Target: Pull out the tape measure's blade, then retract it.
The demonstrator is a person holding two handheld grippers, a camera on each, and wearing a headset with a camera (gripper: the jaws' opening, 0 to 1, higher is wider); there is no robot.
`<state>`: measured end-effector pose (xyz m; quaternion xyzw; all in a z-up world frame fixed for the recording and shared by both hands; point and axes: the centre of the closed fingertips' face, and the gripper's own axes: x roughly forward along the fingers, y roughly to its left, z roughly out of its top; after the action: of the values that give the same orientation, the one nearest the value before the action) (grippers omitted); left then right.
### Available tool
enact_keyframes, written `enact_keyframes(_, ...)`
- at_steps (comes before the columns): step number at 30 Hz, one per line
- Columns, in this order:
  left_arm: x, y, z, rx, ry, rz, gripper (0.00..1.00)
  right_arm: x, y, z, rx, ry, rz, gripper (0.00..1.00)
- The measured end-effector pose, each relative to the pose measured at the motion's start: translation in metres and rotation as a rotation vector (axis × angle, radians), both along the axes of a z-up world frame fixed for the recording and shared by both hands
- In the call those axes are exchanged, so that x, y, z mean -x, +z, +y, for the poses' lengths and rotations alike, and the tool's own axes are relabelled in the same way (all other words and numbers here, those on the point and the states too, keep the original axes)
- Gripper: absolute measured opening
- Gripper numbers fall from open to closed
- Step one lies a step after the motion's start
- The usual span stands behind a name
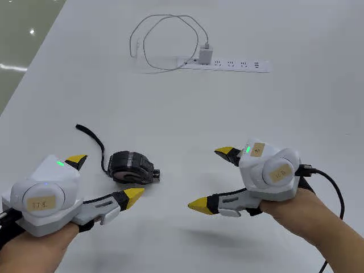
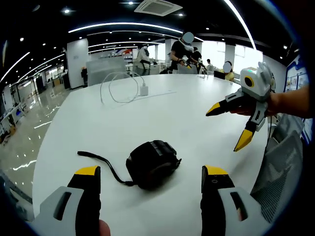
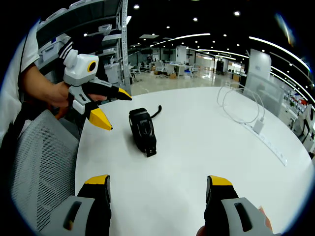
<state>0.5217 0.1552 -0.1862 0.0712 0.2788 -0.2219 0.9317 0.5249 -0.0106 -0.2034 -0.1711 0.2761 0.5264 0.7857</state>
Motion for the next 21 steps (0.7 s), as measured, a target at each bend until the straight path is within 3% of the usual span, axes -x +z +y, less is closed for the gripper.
enact_keyframes(13, 0.014, 0.010, -0.003, -0.005, -0.083, -0.020, 0.83, 0.004, 0.011, -0.019, -0.019, -0.030, 0.004, 0.76)
enact_keyframes(21, 0.020, 0.010, -0.003, -0.009, -0.121, -0.015, 0.85, 0.008, 0.014, -0.026, -0.027, -0.039, 0.014, 0.78)
